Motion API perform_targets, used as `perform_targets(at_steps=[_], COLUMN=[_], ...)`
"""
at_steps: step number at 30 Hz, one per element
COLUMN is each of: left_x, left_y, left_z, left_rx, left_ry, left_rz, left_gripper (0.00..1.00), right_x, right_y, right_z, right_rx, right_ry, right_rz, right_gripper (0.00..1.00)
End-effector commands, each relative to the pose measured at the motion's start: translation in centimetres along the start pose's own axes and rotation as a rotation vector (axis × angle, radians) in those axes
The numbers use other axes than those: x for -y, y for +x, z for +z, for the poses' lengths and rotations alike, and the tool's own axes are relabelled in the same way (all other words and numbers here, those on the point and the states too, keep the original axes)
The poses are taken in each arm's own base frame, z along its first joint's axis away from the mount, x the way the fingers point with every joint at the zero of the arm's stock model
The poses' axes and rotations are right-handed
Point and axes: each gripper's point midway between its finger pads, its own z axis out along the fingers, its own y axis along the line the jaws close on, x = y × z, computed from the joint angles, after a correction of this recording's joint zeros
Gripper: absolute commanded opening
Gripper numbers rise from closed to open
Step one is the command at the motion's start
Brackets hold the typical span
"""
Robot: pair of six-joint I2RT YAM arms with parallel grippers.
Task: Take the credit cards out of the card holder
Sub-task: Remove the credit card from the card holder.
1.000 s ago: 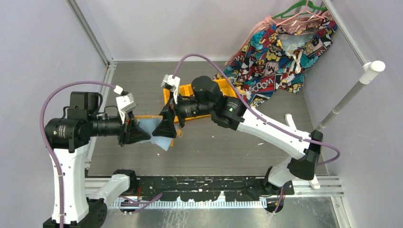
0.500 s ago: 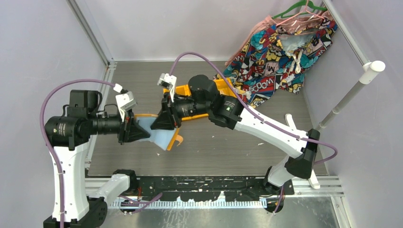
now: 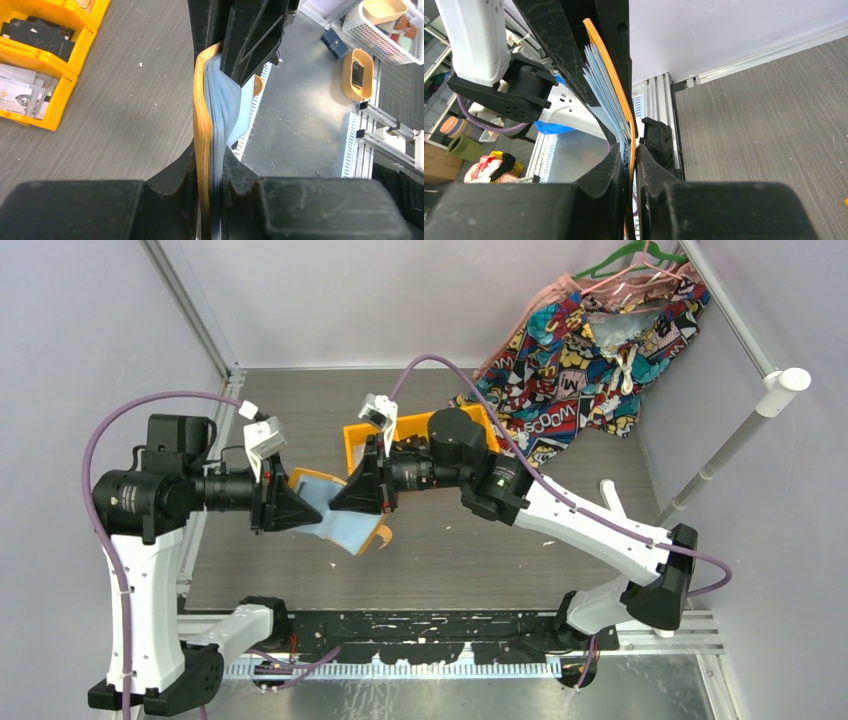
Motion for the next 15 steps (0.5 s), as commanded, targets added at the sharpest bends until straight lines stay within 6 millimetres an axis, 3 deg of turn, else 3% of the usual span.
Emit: perform_targets(at_steps=[1, 10, 13, 15], left_x=[4.9, 5.5, 4.6, 3.9], left_y=[0.4, 0.1, -0.1, -0.4], left_z=[-1.1, -1.3, -1.1, -1.1], left_rx=[0.004, 0.016, 0.023, 0.035], left_ry=[0.109, 0.119, 0.076, 0.037], left_rz=[-0.154, -0.185, -0.196, -0.179], left_gripper=[0.19, 0.25, 0.34, 0.35], right_x=[1.1, 1.7, 1.5, 1.3], right_y=[-1.2, -1.8, -1.8, -1.5], right_z=[-2.1, -3.2, -3.3, -3.4], right_rx=[0.031, 0.036, 0.032, 0.025], right_ry=[0.075, 0.1, 0.089, 0.079], right_rz=[-0.009, 0.0, 0.001, 0.006], right_gripper=[0.12, 0.11, 0.11, 0.1])
